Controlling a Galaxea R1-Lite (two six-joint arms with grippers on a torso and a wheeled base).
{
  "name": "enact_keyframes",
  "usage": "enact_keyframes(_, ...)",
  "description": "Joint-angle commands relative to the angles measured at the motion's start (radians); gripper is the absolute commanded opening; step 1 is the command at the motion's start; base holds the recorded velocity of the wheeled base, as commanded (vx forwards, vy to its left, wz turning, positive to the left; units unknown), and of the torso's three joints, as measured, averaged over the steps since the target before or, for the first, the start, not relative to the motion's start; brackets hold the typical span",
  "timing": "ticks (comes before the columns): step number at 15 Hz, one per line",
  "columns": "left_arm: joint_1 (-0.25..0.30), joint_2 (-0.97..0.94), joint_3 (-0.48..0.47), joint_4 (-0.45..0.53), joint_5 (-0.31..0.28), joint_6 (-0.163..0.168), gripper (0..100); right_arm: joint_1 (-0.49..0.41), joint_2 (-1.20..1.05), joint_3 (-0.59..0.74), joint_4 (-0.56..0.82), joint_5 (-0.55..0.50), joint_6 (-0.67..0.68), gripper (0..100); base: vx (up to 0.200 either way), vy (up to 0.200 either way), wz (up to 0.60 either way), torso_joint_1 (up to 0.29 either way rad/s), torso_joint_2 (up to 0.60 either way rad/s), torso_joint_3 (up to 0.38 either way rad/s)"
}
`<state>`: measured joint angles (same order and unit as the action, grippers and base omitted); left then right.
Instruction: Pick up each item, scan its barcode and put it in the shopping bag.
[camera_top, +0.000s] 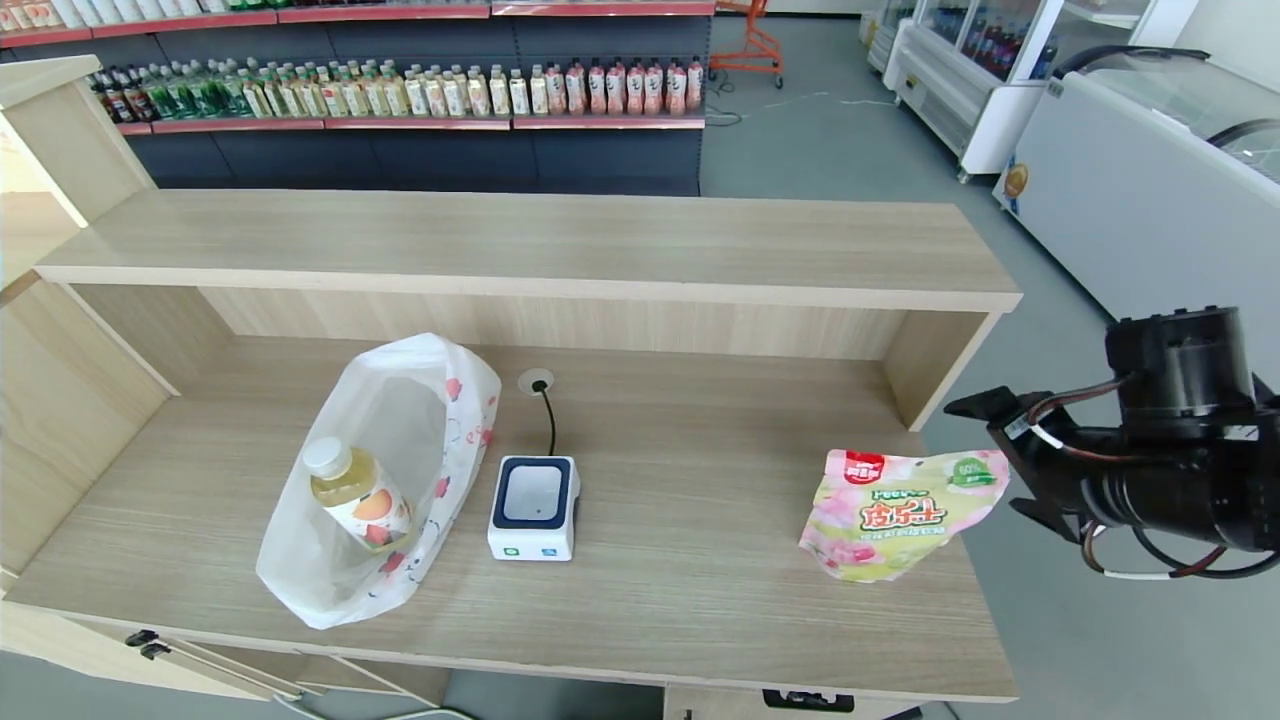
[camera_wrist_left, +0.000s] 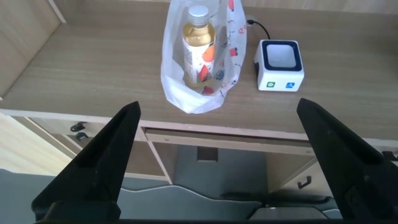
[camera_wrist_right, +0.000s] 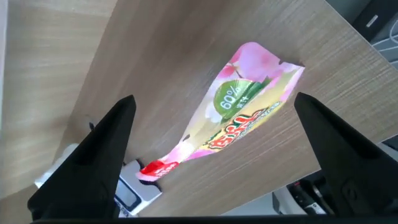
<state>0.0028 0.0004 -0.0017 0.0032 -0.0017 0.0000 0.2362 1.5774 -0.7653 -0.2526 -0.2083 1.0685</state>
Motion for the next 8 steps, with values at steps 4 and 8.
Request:
enact_keyframes(4, 0.0, 0.0, 0.0, 0.0, 0.0, 0.0, 100, 0.037, 0.277, -0.052, -0.008, 0.006, 0.005, 100, 0.0, 0.0, 0.0, 0.0, 0.0, 0.0)
enact_keyframes(8, 0.0, 0.0, 0.0, 0.0, 0.0, 0.0, 100, 0.1, 0.44, -0.109, -0.011, -0.011, -0.042, 100, 0.0, 0.0, 0.0, 0.0, 0.0, 0.0)
